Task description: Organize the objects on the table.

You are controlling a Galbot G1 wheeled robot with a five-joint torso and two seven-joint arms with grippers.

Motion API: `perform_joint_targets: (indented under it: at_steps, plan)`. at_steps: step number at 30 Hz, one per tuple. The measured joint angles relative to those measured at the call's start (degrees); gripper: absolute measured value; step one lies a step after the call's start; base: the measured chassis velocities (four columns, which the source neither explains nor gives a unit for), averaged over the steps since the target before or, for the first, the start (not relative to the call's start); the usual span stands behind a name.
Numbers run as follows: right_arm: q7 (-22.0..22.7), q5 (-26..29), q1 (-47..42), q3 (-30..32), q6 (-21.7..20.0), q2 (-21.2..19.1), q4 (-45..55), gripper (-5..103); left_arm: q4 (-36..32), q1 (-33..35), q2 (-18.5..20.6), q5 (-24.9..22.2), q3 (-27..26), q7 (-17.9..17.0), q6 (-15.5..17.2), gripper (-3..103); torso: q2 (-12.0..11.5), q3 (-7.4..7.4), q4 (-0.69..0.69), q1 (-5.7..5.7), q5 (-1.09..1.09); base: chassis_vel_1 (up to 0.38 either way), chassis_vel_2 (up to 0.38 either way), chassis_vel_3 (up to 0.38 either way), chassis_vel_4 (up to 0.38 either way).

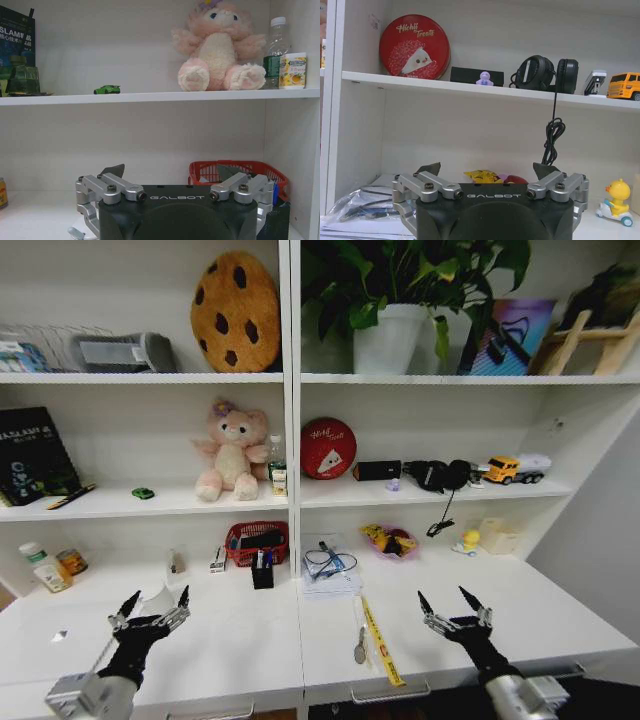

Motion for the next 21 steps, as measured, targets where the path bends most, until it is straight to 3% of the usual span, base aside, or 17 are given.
perform_joint_targets:
  at_steps: [9,21]
  plan:
    - [0.05,0.04,0.13,-0.07,-0.07,-0.03,-0.12,100,0.00,0.00,0.00,0.00,0.00,0.00,0.00,100,0.00,0.00,0.00,0.00,-0.01,0.141,0.154,-0.143,-0.150]
    - [0.09,0.08,0.21,-0.11,-0.13,-0.03,-0.19,100,0.00,0.00,0.00,0.00,0.00,0.03,0.00,100,-0.01,0.01,0.01,0.01,0.02,0.269,0.269,-0.274,-0.267]
